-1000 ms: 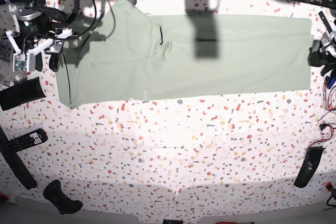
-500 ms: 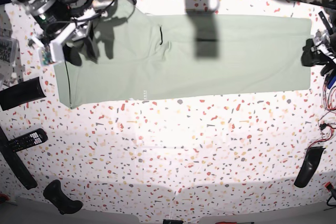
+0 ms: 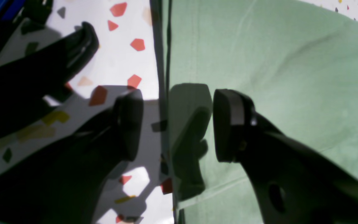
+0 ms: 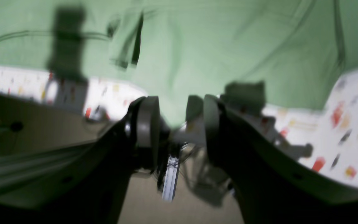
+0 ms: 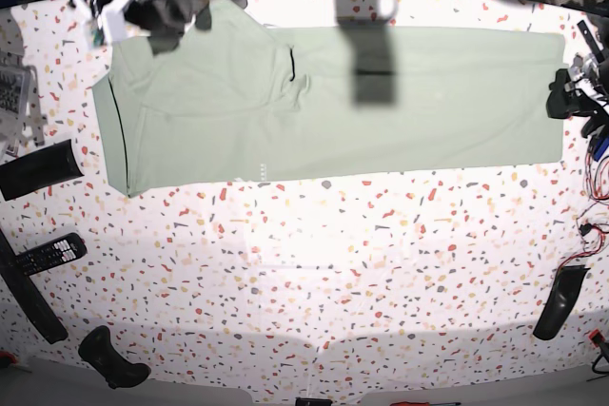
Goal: Fold the T-shirt properly
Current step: 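Move the right gripper to the collar end and fold it over, then grasp the hem end of the strip with the left gripper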
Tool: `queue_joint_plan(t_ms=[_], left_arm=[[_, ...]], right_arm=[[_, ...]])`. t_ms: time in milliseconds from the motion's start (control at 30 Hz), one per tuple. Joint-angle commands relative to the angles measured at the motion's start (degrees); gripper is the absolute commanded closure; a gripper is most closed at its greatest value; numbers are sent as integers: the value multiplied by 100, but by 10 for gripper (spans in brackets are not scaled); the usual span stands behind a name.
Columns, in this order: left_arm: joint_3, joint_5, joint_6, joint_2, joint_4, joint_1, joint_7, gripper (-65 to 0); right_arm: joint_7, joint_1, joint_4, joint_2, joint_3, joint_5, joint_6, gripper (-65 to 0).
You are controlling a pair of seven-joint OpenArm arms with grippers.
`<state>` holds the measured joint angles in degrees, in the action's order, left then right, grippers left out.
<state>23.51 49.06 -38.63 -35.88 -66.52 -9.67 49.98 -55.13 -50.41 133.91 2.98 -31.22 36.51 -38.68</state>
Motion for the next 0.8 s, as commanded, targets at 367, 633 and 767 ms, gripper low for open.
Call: queue_joint_plan(t_ms=[367, 633, 767], left_arm=[[46, 153, -63, -11, 769, 28, 291, -329], [46, 1696, -137, -35, 673, -57, 1346, -328], [46, 1641, -137, -33, 514, -79, 1327, -319]], right_arm=[[-9, -562, 109, 177, -26, 164, -132, -230], [2, -562, 109, 177, -26, 162, -132, -230], [4, -560, 109, 179, -26, 162, -132, -230]])
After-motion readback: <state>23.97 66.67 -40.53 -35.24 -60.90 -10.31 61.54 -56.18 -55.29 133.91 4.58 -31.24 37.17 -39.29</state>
